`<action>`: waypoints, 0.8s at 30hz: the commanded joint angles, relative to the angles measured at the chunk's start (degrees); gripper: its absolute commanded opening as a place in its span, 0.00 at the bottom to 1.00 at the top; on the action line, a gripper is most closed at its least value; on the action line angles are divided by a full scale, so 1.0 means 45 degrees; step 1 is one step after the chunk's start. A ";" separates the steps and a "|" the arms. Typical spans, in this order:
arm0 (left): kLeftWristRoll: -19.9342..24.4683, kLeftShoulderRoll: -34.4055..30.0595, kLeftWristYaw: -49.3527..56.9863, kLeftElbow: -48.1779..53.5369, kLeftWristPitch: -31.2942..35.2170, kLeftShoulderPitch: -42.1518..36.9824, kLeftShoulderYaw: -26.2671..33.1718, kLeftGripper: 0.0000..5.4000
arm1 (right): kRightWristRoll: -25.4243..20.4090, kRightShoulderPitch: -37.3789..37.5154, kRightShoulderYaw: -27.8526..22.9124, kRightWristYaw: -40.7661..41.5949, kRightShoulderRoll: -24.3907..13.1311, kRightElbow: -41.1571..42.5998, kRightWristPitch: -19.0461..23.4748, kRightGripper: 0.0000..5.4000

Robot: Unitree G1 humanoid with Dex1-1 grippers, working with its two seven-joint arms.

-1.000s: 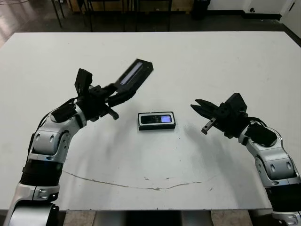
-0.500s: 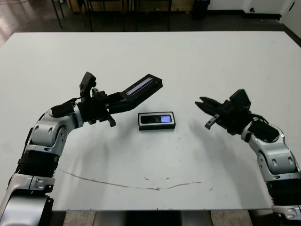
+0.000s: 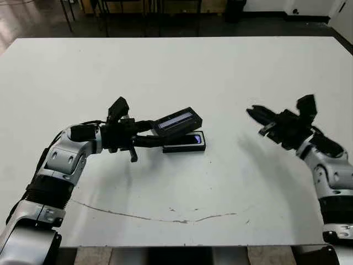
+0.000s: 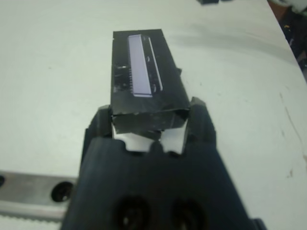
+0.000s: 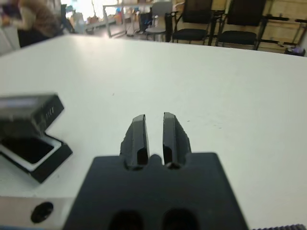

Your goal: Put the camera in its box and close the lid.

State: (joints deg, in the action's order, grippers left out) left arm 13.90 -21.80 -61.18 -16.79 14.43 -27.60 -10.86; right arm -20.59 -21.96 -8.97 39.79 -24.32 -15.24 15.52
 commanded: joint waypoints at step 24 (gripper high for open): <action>-0.2000 -0.0212 -0.0379 -0.1866 -0.0865 -0.1109 -0.1168 0.14 | 0.0067 0.0212 0.0253 0.0578 -0.0336 0.0351 0.0237 0.00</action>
State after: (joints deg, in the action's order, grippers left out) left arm 7.29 -21.78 -62.41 -24.97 10.18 -32.75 -14.48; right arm -20.96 -21.87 -8.16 42.19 -24.97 -13.28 16.50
